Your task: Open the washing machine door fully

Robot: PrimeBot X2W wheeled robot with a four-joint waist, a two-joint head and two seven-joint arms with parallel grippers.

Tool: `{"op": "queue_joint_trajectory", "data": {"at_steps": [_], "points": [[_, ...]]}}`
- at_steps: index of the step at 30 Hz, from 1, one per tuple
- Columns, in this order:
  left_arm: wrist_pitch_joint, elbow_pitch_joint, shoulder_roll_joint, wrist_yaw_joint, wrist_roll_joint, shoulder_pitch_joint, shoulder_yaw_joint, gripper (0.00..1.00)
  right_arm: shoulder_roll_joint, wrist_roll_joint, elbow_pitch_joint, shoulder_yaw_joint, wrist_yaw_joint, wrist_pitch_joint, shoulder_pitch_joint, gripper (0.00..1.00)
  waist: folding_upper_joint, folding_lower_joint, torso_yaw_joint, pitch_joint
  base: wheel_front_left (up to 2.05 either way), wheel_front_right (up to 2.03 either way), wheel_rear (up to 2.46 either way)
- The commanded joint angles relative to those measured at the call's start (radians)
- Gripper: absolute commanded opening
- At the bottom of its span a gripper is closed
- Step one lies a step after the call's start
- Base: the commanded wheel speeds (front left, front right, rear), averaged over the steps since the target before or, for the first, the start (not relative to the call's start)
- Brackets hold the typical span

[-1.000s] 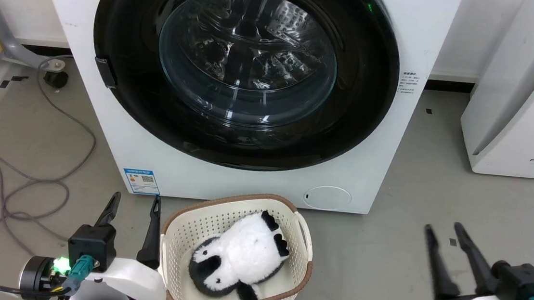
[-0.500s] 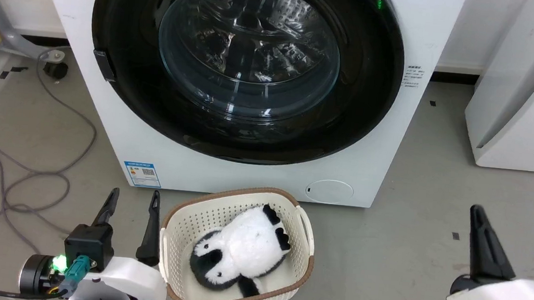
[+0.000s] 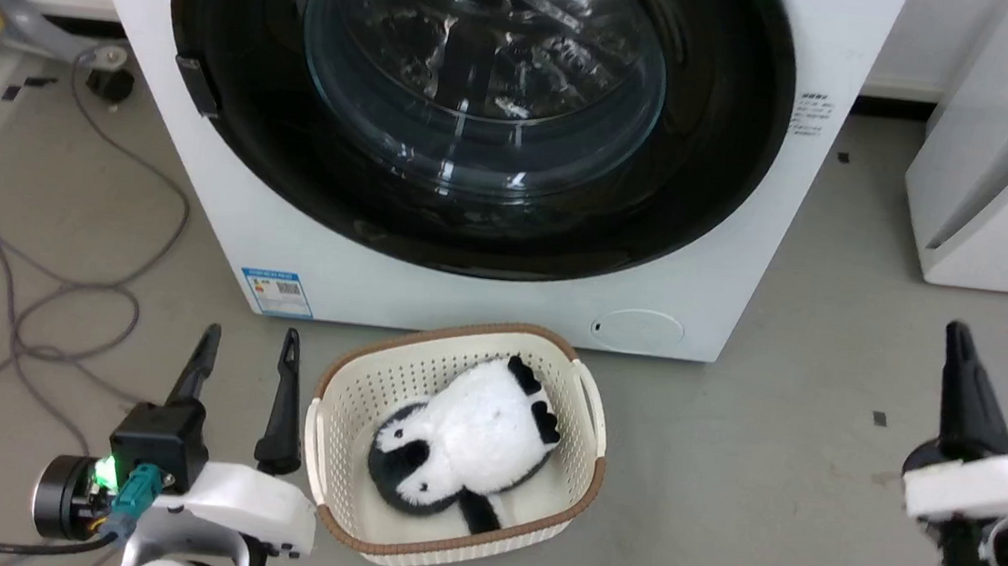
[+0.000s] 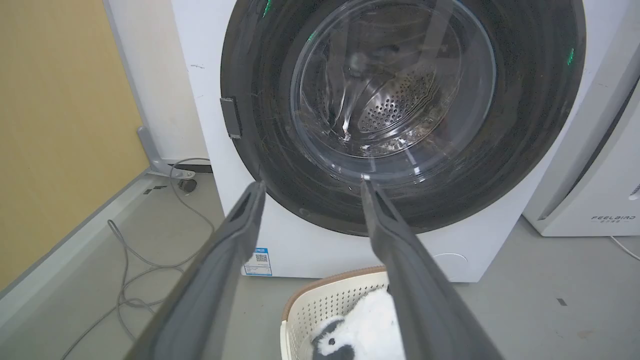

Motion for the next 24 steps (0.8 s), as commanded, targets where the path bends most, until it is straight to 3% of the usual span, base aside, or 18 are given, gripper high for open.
{"op": "queue_joint_trajectory", "data": {"at_steps": [1, 24], "points": [[-0.016, -0.005, 0.0, 0.006, -0.01, -0.029, 0.002, 1.0, -0.025, 0.066, 0.048, -0.016, 0.003, 0.008, -0.07, 0.0, -0.0001, -0.0001, 0.008, 0.025, 0.0, 0.0, 0.0], [-0.064, -0.048, 0.001, 0.02, -0.051, -0.144, -0.004, 1.0, -0.143, 0.318, 0.375, 0.014, 0.004, 0.072, -0.588, 0.0, -0.0001, -0.0001, 0.075, 0.236, 0.0, 0.0, 0.0]]}}
